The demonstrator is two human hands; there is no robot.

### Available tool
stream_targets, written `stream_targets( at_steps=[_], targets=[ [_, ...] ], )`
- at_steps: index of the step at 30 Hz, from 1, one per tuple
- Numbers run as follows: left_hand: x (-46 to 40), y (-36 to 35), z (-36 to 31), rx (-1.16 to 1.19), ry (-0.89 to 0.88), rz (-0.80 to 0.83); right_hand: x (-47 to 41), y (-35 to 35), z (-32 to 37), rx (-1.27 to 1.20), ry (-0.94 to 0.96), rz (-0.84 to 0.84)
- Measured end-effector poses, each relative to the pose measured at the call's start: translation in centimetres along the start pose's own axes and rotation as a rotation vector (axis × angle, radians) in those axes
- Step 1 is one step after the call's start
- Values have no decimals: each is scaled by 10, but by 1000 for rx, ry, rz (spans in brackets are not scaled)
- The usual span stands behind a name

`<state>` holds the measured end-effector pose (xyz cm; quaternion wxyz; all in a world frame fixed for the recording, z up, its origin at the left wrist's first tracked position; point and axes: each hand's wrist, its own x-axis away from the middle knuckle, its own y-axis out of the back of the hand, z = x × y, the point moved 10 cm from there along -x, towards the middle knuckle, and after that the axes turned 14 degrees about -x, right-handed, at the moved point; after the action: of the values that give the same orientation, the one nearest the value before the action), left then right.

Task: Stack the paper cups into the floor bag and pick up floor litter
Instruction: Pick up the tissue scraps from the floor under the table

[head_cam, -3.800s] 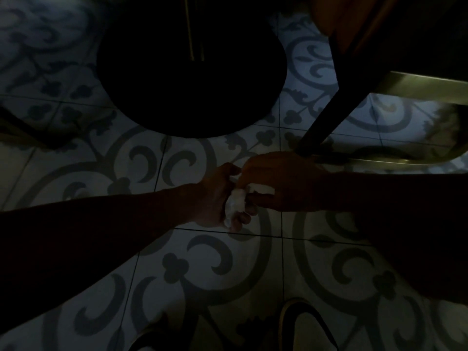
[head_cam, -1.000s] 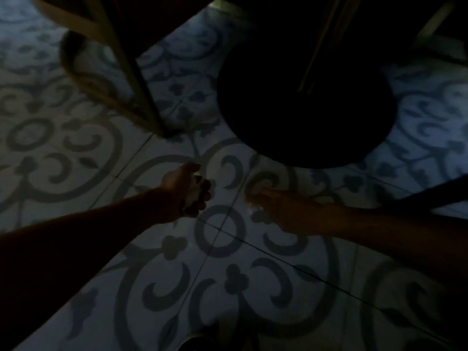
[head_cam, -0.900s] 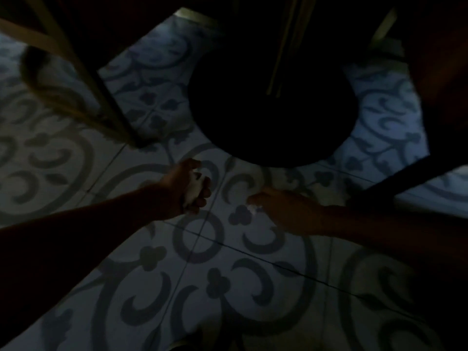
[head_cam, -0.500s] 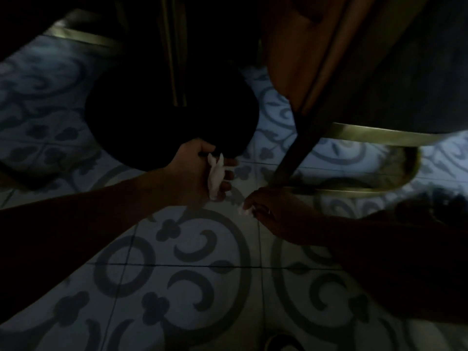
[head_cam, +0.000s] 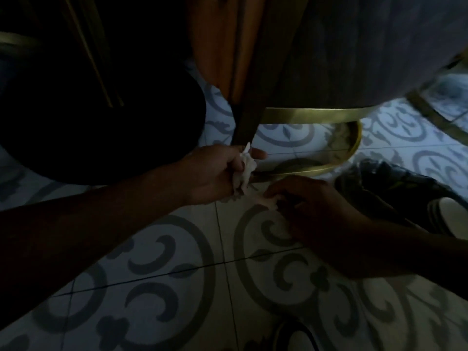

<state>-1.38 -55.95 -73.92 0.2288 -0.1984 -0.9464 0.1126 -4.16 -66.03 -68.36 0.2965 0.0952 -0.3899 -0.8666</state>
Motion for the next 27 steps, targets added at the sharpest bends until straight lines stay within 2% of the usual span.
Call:
stream_targets(
  at_steps=[4,10,16,20,27],
  targets=[
    [-18,-30,-22,-68,-97,-7,15,32,3,15,0,-20],
    [-33,-85,-55,-130,-210,110,53,101,-3,85,101,-227],
    [-56,-136,-81,-146,-330,80,101,169,-36,96,-2,-480],
    [-72,-173,-90,-299,-472,43,135,199,-55,56,-23,-634],
    [-85,-240,-94,-494,-653,30,184,226,-89,52,-125,-764]
  ],
)
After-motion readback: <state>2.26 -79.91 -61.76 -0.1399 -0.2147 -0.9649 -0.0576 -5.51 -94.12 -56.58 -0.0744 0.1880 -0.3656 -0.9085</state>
